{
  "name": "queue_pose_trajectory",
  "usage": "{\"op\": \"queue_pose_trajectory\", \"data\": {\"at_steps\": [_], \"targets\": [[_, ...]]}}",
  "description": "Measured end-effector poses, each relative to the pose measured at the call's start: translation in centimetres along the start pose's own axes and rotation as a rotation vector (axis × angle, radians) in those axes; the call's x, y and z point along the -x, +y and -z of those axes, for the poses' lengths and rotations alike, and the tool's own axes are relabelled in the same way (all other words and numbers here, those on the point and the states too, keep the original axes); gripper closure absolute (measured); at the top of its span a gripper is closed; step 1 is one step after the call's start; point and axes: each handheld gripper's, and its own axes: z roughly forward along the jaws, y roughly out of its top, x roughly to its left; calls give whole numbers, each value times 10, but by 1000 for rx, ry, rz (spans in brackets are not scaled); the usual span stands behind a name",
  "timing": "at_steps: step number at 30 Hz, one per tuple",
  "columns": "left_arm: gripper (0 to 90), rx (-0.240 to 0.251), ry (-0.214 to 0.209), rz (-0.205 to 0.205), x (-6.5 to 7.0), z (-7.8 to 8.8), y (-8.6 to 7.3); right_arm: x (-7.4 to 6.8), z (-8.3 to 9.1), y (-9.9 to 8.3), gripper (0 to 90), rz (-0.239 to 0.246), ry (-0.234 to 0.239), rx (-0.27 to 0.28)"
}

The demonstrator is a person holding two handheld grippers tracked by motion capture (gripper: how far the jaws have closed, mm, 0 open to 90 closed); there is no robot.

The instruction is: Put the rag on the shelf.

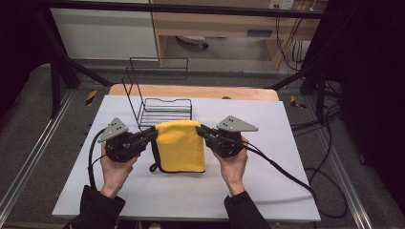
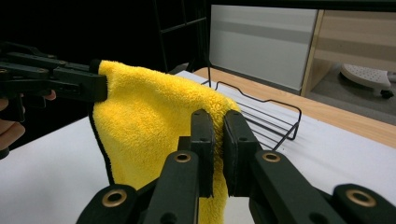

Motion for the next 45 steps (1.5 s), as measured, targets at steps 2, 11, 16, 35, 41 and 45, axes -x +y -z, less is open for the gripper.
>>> {"op": "queue_pose_trajectory", "data": {"at_steps": [2, 11, 16, 35, 41, 45], "targets": [[795, 10, 0, -1, 0, 1, 3, -1, 1, 2, 841, 5, -3, 9], [795, 53, 6, -3, 1, 5, 11, -4, 4, 13, 841, 17, -8, 52], [795, 83, 15, -10, 1, 8, 15, -6, 4, 19, 841, 26, -17, 77], [795, 171, 44, -8, -5, 16, 35, -14, 3, 41, 841, 41, -18, 159], [795, 194, 48, -4, -9, 19, 43, -17, 1, 50, 841, 47, -19, 179], [795, 211, 54, -5, -10, 21, 49, -17, 0, 56, 841, 52, -21, 190]]}}
